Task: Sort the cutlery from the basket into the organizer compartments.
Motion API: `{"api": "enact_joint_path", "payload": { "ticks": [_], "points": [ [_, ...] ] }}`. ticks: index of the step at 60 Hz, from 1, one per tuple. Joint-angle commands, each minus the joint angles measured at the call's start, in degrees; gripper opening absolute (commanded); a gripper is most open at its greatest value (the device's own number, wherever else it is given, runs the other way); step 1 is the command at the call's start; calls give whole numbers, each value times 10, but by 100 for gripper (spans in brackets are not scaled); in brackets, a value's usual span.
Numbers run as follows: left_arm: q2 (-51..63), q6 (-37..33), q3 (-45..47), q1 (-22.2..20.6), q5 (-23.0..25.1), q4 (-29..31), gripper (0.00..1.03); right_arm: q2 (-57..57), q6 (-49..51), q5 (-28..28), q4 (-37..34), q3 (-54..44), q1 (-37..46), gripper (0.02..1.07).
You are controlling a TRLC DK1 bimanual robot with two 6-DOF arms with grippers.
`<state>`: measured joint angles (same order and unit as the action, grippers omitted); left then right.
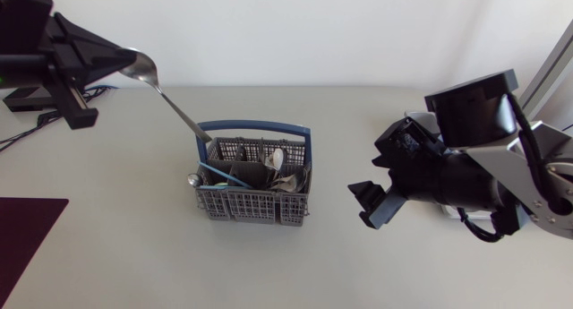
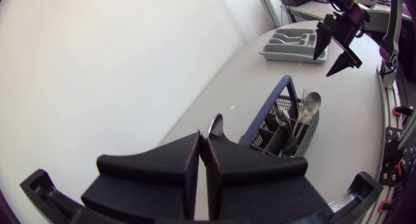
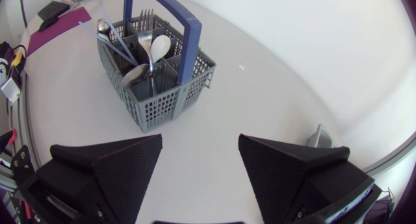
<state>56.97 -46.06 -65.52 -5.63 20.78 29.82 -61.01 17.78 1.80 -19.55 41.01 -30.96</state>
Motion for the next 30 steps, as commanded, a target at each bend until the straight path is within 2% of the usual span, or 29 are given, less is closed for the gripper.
{"api": "enact_joint_path", "payload": {
  "ticks": [1,5,12,25,30],
  "points": [
    [-12,26,-37,6,-3,4,3,15,-20,8,-8,5,-17,87],
    [-15,67,-42,2,-16,6,3,25,-26,14,-8,13,-35,87],
    [-5,142,-43,-33,-41,17,3,32,-36,29,3,21,-63,87],
    [31,309,-34,-83,-43,24,3,26,-43,70,39,50,-125,86],
    [46,351,-40,-87,-43,30,3,10,-43,78,54,59,-141,86]
  ]
}}
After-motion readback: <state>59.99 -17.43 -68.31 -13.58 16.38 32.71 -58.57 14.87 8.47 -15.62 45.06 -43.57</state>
